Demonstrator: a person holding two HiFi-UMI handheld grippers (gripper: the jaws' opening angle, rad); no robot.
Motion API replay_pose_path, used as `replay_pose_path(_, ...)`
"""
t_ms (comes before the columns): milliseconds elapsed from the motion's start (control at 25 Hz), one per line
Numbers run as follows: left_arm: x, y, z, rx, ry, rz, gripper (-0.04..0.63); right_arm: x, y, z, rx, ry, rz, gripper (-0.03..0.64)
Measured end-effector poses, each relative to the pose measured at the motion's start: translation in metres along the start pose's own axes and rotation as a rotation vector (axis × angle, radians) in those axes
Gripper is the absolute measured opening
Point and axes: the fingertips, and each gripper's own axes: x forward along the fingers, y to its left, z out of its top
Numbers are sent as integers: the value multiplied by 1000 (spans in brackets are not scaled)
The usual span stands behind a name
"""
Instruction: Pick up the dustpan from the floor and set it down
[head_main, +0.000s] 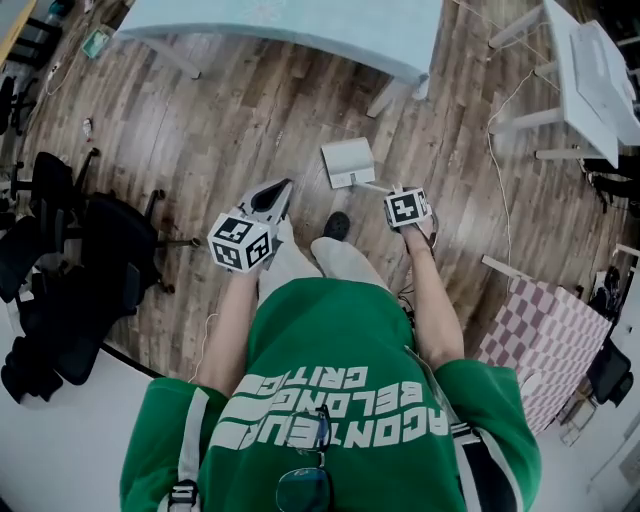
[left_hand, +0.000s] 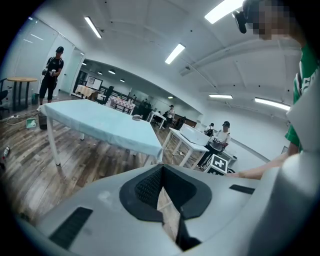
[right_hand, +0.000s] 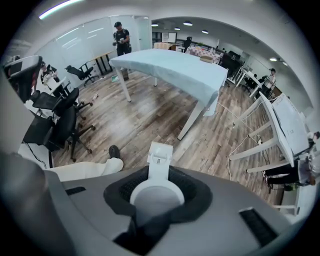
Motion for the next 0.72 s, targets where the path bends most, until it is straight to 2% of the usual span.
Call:
replay_pose_path(400,-27,11,-15,-48,-35,115,-8,46,4,15,-59,69,-13,117)
replay_pose_path(560,-33,12,-17,-63,-42,138,-6,67,14,21,-73,70,22,117)
replay_pose_path(720,-38,13,-23,-75,-47,156,-7,74,16,24,-80,78,1,118)
